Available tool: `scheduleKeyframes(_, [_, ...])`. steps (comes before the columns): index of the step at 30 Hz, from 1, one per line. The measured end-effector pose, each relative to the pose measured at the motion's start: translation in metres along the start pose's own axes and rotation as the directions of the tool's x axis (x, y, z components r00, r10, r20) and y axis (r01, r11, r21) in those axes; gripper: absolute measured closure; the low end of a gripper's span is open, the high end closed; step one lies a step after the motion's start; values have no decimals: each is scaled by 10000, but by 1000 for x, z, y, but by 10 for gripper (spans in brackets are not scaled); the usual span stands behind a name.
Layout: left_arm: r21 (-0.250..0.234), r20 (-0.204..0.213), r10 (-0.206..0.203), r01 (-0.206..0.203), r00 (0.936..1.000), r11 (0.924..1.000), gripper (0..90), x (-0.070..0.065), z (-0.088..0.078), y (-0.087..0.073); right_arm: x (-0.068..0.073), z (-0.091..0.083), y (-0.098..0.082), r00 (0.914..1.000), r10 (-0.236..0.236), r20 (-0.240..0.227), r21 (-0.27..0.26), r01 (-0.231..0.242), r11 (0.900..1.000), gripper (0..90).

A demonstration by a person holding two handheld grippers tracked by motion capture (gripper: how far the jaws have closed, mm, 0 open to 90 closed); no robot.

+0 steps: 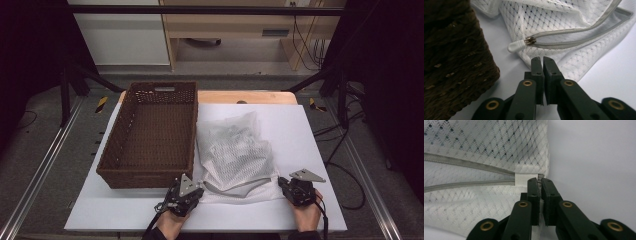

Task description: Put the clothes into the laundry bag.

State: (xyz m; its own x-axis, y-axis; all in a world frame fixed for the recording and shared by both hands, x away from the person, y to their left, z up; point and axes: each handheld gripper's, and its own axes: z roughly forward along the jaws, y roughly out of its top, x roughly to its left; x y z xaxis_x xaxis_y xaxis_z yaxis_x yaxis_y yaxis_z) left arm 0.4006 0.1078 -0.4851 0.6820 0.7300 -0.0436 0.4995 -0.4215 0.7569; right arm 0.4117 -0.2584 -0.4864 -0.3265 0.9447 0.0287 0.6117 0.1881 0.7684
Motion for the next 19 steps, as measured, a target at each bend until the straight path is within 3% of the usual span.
scheduleKeyframes(6, [-229, -16, 20, -20, 10000, 9997, 877, 3, -6, -3, -2, -4, -3, 10000, -40, 78, 15, 40, 10000, 872])
scheduleKeyframes(8, [-459, 256, 170, -158, 9995, 9988, 851, 4, -10, -3, -4, -6, -4, 10000, -44, -52, -26, 44, 10000, 860])
scheduleKeyframes(10, [-708, 713, 323, -273, 9969, 9971, 753, 6, -19, -2, -5, -8, -3, 9997, -67, -255, -164, 63, 9998, 804])
scheduleKeyframes(13, [-922, 883, 215, -133, 9959, 9956, 663, 8, -31, 0, -12, -13, -2, 9972, 148, -730, -750, -202, 9970, 685])
scheduleKeyframes(15, [-1221, 1026, 193, -67, 9945, 9925, 614, 11, -41, 1, -16, -18, -1, 9970, 172, -754, -1118, -256, 9934, 552])
scheduleKeyframes(19, [-1418, 1152, 207, -42, 9931, 9899, 537, 14, -51, 2, -22, -28, 1, 9965, 323, -768, -1877, -462, 9811, 377])
